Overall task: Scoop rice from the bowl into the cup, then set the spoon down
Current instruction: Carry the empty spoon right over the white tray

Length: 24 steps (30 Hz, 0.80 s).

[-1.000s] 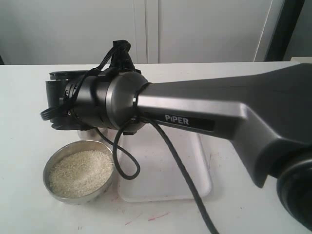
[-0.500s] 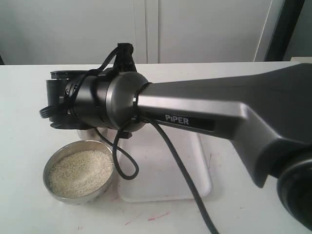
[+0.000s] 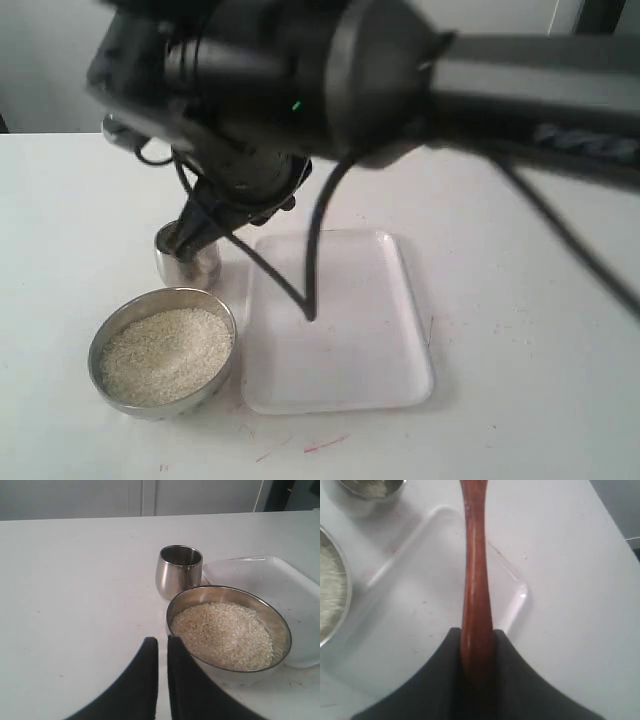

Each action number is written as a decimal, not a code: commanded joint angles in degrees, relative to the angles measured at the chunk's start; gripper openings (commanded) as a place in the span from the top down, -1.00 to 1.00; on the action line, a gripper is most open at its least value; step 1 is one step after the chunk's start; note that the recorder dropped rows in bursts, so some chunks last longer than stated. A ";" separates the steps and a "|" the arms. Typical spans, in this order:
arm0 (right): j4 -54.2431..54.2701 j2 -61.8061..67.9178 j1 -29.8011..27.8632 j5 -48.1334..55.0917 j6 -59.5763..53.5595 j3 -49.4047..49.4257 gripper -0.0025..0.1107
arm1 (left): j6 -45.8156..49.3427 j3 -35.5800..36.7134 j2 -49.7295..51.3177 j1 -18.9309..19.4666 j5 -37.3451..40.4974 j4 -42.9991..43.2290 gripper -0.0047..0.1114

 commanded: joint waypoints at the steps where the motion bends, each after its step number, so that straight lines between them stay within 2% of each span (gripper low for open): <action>1: 10.77 -9.02 -0.25 0.37 2.71 0.30 0.96 | 0.01 -0.36 0.04 -0.38 -0.21 -0.55 0.67; 8: 11.68 -21.19 -0.25 0.37 8.87 9.64 0.96 | 0.01 -0.36 0.04 -0.38 -0.21 -0.55 0.67; 14: 11.68 -30.12 -0.25 0.37 25.25 23.50 0.96 | 0.01 -0.36 0.04 -0.38 -0.21 -0.55 0.67; 19: 14.63 -29.48 -0.25 0.37 30.54 31.10 0.96 | 0.01 -0.36 0.04 -0.38 -0.21 -0.55 0.67; 24: 16.65 -25.17 -0.25 -11.45 37.04 35.16 0.96 | 0.01 -0.36 0.04 -0.38 -0.21 -0.55 0.67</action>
